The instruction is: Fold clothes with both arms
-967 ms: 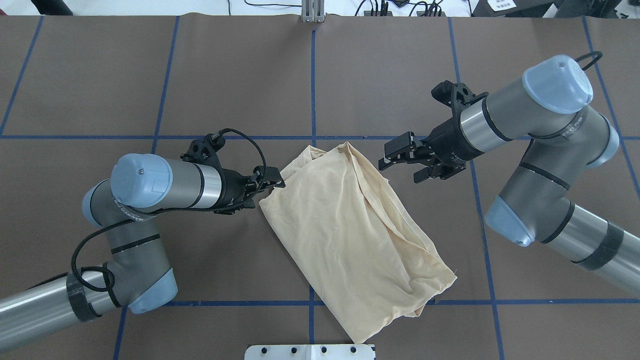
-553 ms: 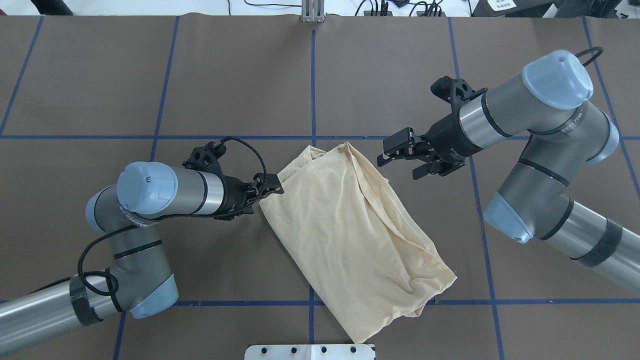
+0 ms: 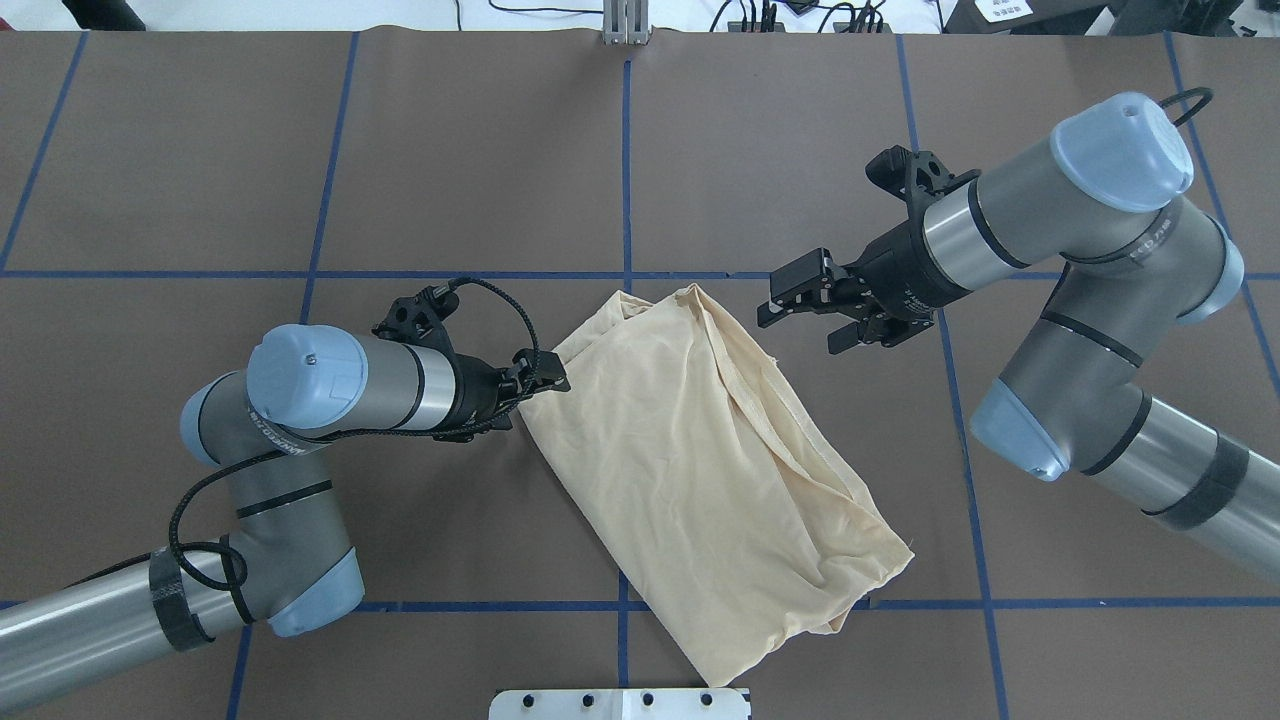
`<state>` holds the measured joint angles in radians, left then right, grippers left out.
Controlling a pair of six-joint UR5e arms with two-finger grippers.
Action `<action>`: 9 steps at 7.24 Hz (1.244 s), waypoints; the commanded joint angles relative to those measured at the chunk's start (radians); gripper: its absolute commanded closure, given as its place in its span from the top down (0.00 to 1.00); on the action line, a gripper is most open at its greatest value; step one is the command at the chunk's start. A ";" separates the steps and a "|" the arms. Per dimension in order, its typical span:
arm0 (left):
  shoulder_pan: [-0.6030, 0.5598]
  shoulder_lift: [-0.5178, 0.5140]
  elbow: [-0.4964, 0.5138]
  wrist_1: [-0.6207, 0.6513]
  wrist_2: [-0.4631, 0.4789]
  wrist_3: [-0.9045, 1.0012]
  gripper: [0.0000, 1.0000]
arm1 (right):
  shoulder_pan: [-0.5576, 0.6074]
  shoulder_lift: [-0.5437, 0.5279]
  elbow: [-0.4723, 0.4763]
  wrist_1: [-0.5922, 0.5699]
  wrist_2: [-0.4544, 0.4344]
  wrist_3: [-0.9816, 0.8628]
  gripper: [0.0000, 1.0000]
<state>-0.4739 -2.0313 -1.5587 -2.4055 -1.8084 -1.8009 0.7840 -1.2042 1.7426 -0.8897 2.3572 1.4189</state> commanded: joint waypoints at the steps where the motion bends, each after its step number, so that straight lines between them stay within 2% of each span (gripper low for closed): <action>1: 0.004 -0.007 0.009 0.002 0.000 0.000 0.89 | 0.004 0.000 0.000 0.000 0.002 0.000 1.00; 4: 0.004 -0.014 0.022 0.002 0.000 0.000 0.87 | 0.004 0.000 -0.002 -0.002 0.002 0.000 1.00; 6: 0.004 -0.021 0.028 0.002 0.000 0.000 0.77 | 0.011 0.000 -0.002 -0.002 0.004 0.000 1.00; 8: 0.004 -0.027 0.028 0.002 0.000 -0.002 0.62 | 0.014 -0.002 -0.002 -0.002 0.004 0.000 1.00; 9: 0.003 -0.027 0.028 0.002 0.000 -0.002 0.42 | 0.014 -0.002 -0.002 -0.002 0.004 0.000 1.00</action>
<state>-0.4695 -2.0577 -1.5311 -2.4038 -1.8086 -1.8019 0.7968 -1.2055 1.7411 -0.8913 2.3608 1.4189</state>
